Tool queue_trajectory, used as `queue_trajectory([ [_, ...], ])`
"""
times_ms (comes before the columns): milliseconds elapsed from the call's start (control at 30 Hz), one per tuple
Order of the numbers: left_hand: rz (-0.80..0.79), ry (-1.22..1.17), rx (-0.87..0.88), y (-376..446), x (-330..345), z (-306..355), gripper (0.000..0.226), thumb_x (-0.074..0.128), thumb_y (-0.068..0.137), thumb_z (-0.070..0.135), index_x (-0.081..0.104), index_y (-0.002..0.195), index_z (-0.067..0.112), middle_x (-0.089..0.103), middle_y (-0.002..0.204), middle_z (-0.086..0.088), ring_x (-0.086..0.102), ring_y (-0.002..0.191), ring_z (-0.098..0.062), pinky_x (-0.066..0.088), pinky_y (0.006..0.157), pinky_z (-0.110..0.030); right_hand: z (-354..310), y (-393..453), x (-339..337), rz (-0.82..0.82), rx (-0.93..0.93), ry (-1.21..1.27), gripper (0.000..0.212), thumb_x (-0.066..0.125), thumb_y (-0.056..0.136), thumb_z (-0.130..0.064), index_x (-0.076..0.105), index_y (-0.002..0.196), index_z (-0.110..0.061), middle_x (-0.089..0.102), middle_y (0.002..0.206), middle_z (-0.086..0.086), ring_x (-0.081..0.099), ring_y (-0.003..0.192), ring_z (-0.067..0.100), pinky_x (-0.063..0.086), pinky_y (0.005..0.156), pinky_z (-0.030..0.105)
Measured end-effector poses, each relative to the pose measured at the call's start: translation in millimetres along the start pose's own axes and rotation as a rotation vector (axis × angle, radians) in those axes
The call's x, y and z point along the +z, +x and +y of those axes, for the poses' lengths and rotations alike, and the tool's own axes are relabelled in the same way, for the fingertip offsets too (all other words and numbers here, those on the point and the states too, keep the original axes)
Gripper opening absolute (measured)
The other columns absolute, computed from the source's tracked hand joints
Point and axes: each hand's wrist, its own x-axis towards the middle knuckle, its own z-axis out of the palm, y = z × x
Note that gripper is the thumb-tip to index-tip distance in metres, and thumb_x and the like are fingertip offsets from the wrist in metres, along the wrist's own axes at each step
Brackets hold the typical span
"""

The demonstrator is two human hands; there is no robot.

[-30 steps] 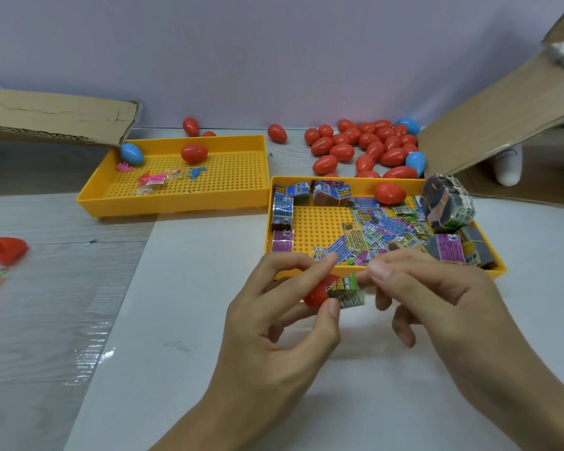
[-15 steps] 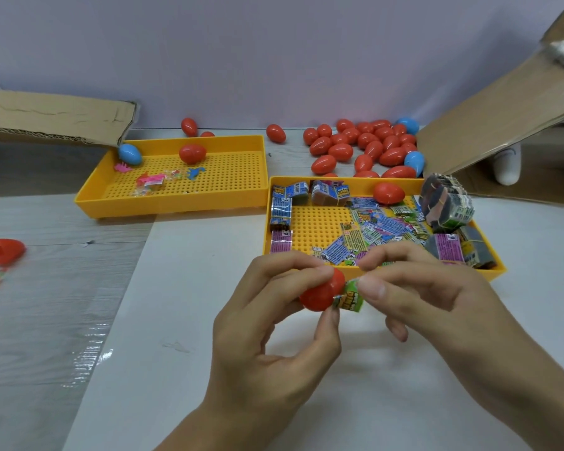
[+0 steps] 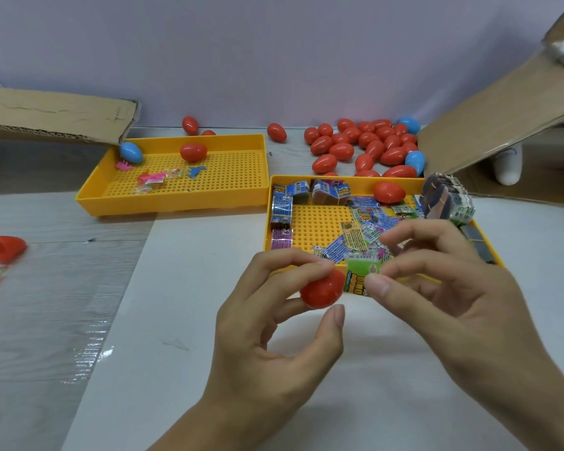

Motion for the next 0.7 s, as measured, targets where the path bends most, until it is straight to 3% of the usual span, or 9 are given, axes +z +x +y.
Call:
queue_trajectory([
  [233, -0.005, -0.028, -0.038, -0.6, 1.4, -0.3, 0.033, 0.07, 0.083, 0.012, 0.068, 0.116, 0.014, 0.059, 0.112, 0.0, 0.067, 0.104, -0.026, 0.061, 0.079, -0.03, -3.4, -1.3, 3.3, -0.051, 0.063, 0.06, 0.018, 0.067, 0.072, -0.044, 0.073, 0.066, -0.028, 0.058, 0.105, -0.015, 0.061, 0.082, 0.004, 0.046, 0.06, 0.011],
  [367, 0.008, -0.025, -0.042, -1.0, 1.8, -0.5, 0.037, 0.071, 0.082, 0.011, 0.069, 0.119, 0.012, 0.058, 0.112, -0.006, 0.068, 0.101, -0.023, 0.061, 0.08, -0.029, -4.3, -1.1, -0.3, -0.059, 0.085, 0.026, 0.013, 0.071, 0.074, -0.03, 0.074, 0.061, -0.029, 0.06, 0.101, -0.015, 0.06, 0.08, 0.003, 0.044, 0.058, 0.009],
  [467, -0.001, -0.011, -0.044, -0.7, 2.2, 0.0, 0.038, 0.07, 0.082, 0.011, 0.067, 0.12, 0.011, 0.057, 0.113, -0.006, 0.068, 0.1, -0.022, 0.06, 0.081, -0.028, -6.6, -0.5, 0.9, -0.076, 0.098, 0.047, 0.014, 0.074, 0.071, -0.035, 0.073, 0.058, -0.03, 0.06, 0.101, -0.013, 0.058, 0.071, 0.008, 0.042, 0.054, 0.015],
  [567, -0.01, -0.002, -0.044, -0.2, 2.4, -0.2, 0.042, 0.069, 0.083, 0.011, 0.063, 0.125, 0.01, 0.056, 0.114, -0.008, 0.068, 0.1, -0.022, 0.06, 0.082, -0.027, -8.1, -1.2, 3.3, -0.083, 0.113, 0.044, 0.021, 0.067, 0.068, -0.048, 0.072, 0.056, -0.032, 0.061, 0.102, -0.013, 0.052, 0.074, 0.035, 0.039, 0.055, 0.035],
  [700, -0.016, -0.015, -0.052, -0.4, 2.3, -0.7, 0.044, 0.07, 0.083, 0.013, 0.062, 0.126, 0.011, 0.056, 0.114, -0.008, 0.068, 0.099, -0.027, 0.06, 0.083, -0.029, -10.7, -1.2, 4.3, -0.085, 0.111, 0.028, 0.022, 0.067, 0.069, -0.048, 0.066, 0.05, -0.038, 0.061, 0.103, -0.01, 0.049, 0.079, 0.041, 0.037, 0.06, 0.037],
])
